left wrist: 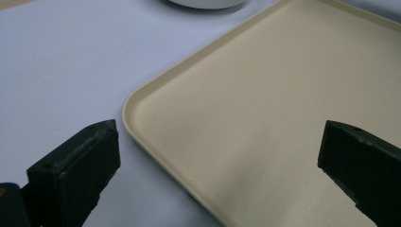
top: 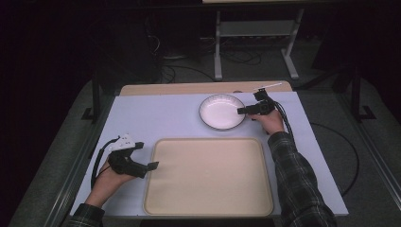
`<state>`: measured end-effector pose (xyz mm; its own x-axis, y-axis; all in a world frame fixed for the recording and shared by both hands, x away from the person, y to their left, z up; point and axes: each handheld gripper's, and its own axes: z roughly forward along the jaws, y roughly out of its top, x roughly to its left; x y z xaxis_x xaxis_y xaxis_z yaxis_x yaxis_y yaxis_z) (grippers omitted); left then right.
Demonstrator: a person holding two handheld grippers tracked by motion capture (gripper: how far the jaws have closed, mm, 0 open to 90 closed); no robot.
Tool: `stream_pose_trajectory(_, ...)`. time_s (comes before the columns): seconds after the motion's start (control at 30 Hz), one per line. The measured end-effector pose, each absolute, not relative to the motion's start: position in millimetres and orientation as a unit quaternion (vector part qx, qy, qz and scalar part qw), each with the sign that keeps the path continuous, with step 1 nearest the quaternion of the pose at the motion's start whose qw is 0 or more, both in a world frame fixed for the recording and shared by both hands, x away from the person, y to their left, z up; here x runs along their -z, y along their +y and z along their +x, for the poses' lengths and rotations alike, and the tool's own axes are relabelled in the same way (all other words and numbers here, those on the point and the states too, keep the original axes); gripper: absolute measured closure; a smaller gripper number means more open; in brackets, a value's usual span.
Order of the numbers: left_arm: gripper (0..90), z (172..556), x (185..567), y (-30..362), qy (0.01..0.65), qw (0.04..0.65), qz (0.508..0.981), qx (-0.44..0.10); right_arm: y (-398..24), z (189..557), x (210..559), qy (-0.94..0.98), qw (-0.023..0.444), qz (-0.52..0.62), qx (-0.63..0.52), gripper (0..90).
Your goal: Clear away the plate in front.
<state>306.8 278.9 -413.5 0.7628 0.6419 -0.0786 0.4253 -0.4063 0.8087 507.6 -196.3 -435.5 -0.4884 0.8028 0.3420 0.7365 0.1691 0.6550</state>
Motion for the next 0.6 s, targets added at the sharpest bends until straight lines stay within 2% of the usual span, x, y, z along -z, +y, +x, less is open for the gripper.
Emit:
stream_pose_trajectory(0.3, 0.0, 307, 414, 279, 0.322, 0.440, 0.830, -0.123, -194, 509, 444, 0.766, 0.026, 0.514, -0.385, 53.6)
stream_pose_trajectory(0.43, 0.0, 307, 413, 280, 0.322, 0.439, 0.830, -0.123, -193, 511, 450, 0.764, 0.013, 0.522, -0.378, 61.1)
stream_pose_trajectory(0.6, 0.0, 307, 413, 280, 0.322, 0.439, 0.830, -0.123, -192, 511, 452, 0.765, 0.010, 0.523, -0.376, 62.2)
